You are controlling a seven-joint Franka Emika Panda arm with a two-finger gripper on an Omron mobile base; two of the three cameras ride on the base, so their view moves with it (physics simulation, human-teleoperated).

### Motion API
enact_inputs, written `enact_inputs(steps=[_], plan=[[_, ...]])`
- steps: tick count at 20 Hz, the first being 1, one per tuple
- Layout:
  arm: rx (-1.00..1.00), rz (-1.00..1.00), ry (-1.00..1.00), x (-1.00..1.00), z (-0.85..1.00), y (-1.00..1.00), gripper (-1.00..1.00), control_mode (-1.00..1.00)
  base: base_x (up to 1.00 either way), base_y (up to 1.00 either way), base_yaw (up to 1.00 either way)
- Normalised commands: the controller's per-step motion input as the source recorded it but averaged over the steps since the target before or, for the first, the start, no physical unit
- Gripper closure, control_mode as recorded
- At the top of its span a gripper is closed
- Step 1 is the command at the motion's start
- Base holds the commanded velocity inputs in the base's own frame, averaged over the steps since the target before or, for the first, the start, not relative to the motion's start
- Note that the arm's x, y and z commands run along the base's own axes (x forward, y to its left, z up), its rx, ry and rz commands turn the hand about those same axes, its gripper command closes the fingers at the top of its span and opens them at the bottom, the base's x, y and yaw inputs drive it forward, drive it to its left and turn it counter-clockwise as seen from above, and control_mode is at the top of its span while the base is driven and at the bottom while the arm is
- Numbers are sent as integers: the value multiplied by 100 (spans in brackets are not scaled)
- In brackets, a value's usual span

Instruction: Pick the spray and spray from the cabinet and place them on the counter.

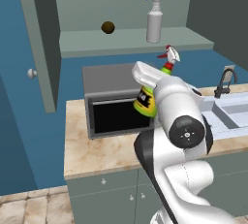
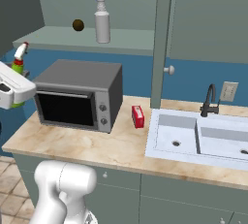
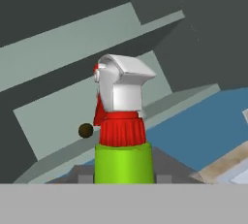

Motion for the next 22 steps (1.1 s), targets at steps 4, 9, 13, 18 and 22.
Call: enact_inputs(steps=[4,9,13,18,22], plan=[[5,0,-18,48,-51,9,100,-100,0,0,0],[4,0,-19,47,-53,10,100,-100,0,0,0],[0,0,-10,20,-47,0,100,-100,0,0,0],[-1,-1,-2,4,-41,0,100,-100,0,0,0],[-1,-3,0,0,-40,0,100,-100,0,0,0]])
